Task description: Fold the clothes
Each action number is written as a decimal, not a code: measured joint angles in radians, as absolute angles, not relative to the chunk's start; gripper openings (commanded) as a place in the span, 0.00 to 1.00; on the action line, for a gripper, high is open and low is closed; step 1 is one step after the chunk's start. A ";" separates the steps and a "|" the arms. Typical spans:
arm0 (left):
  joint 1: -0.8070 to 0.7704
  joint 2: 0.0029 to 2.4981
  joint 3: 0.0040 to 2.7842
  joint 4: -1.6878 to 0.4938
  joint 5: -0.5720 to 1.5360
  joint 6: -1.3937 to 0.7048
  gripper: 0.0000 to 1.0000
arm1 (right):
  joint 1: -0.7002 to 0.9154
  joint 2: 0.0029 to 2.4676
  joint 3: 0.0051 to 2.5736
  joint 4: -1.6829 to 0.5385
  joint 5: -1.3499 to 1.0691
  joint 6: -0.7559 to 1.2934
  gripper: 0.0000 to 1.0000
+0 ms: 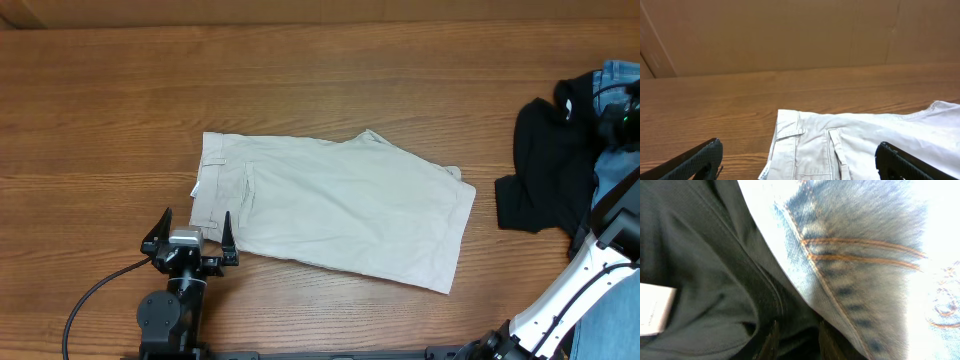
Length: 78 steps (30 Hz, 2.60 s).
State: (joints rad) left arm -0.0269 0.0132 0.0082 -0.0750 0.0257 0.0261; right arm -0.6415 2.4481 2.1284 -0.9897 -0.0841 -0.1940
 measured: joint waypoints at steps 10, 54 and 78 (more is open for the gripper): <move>-0.027 0.013 0.008 -0.075 0.026 0.026 1.00 | -0.659 2.418 2.357 -1.238 -0.100 0.107 0.04; -0.027 0.013 0.008 -0.075 0.026 0.026 1.00 | -0.908 2.261 1.757 -1.140 0.237 0.699 0.04; -0.027 0.013 0.008 -0.075 0.026 0.026 1.00 | -0.875 2.234 1.783 -0.849 0.054 0.290 0.60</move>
